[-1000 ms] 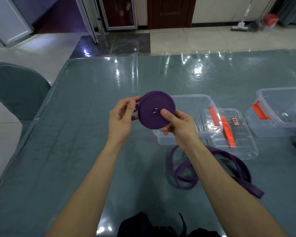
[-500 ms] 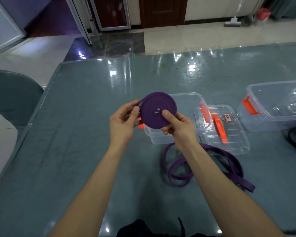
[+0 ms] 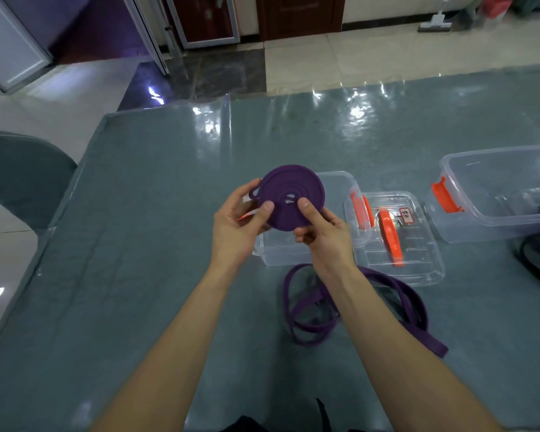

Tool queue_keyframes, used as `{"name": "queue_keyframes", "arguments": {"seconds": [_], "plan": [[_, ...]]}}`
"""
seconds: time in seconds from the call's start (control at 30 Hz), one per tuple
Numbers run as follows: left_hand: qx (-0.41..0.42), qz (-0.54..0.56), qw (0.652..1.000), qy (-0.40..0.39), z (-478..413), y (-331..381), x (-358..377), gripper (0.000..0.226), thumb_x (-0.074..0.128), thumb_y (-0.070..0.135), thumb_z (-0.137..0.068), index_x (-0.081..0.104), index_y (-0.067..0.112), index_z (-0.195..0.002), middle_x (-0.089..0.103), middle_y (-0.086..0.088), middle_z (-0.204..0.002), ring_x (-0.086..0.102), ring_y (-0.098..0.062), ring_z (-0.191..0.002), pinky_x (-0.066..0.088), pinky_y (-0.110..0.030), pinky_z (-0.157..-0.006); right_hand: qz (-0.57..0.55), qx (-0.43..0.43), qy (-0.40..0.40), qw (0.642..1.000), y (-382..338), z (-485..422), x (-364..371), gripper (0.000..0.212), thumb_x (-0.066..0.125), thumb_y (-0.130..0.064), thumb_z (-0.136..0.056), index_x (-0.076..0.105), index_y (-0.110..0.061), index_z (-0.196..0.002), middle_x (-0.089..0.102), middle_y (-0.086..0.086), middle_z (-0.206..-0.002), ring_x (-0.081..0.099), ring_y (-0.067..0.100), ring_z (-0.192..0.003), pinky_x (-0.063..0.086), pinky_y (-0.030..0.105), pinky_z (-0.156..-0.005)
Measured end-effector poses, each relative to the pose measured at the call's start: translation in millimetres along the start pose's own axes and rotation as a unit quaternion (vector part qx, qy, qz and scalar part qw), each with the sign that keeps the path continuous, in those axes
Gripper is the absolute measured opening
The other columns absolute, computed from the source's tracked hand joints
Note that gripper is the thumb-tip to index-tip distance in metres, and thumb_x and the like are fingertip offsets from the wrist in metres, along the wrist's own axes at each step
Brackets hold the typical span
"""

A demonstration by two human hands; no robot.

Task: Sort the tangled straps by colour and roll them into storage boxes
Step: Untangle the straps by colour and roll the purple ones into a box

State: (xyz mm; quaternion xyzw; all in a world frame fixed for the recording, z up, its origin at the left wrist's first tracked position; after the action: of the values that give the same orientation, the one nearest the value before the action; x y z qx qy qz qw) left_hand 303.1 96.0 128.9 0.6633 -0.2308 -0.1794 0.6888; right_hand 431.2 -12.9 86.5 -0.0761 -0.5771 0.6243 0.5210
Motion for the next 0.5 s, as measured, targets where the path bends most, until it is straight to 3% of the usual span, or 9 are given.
{"name": "queue_keyframes", "arguments": {"seconds": [0.1,0.17,0.23,0.33,0.4,0.5], "plan": [[0.001,0.000,1.000,-0.004,-4,-1,2,0.043,0.071,-0.001,-0.102,0.065,0.008,-0.143,0.081,-0.016,-0.118,0.080,-0.030,-0.109,0.067,-0.034,-0.083,-0.030,0.029,-0.013,0.999,9,-3,-3,0.035,0.086,-0.026,-0.091,0.079,-0.006,-0.119,0.079,0.016,-0.093,0.068,0.017,-0.058,0.057,0.027,-0.058],[0.008,-0.026,0.999,-0.017,-11,-1,-2,0.042,0.070,-0.004,-0.101,0.067,0.007,-0.142,0.082,-0.015,-0.117,0.080,-0.029,-0.110,0.067,-0.034,-0.084,0.009,0.051,-0.046,0.998,9,-8,-10,0.042,0.086,-0.032,-0.091,0.075,-0.007,-0.123,0.081,0.016,-0.102,0.075,0.024,-0.064,0.061,0.030,-0.060],[0.006,-0.069,0.997,-0.041,-17,-3,-8,0.042,0.070,-0.005,-0.101,0.070,0.011,-0.139,0.083,-0.012,-0.113,0.080,-0.027,-0.109,0.067,-0.038,-0.089,0.144,0.047,-0.061,0.987,3,-16,-21,0.064,0.090,-0.047,-0.085,0.067,-0.012,-0.134,0.081,0.011,-0.114,0.079,0.034,-0.068,0.063,0.035,-0.057],[-0.001,-0.142,0.987,-0.070,-27,-8,-11,0.042,0.073,-0.003,-0.099,0.074,0.019,-0.136,0.084,-0.010,-0.110,0.080,-0.026,-0.108,0.065,-0.046,-0.098,0.339,-0.019,-0.035,0.940,-12,-28,-36,0.095,0.092,-0.067,-0.071,0.047,-0.041,-0.150,0.070,-0.013,-0.123,0.079,0.030,-0.061,0.062,0.037,-0.052],[-0.007,-0.169,0.981,-0.092,-35,-13,-6,0.042,0.075,-0.001,-0.099,0.076,0.024,-0.132,0.084,-0.009,-0.110,0.081,-0.024,-0.107,0.064,-0.047,-0.101,0.414,-0.071,-0.051,0.906,-20,-36,-38,0.085,0.087,-0.071,-0.075,0.046,-0.052,-0.147,0.067,-0.019,-0.119,0.077,0.022,-0.057,0.061,0.033,-0.050],[-0.024,-0.181,0.977,-0.112,-51,-23,3,0.041,0.074,-0.001,-0.099,0.076,0.023,-0.131,0.083,-0.011,-0.111,0.081,-0.029,-0.106,0.064,-0.049,-0.100,0.515,-0.130,-0.065,0.845,-24,-51,-37,0.060,0.080,-0.066,-0.086,0.054,-0.048,-0.137,0.070,-0.020,-0.103,0.074,0.010,-0.055,0.063,0.030,-0.053]]}}
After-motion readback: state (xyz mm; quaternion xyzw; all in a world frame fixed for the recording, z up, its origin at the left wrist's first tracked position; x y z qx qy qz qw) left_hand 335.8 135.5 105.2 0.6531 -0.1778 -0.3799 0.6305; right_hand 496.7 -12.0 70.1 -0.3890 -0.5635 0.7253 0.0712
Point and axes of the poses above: each hand's wrist, its own z-axis away from the middle knuckle, its own x-axis out of the palm, y = z × x, the point moved 1 cm from there along -z, towards the middle knuckle
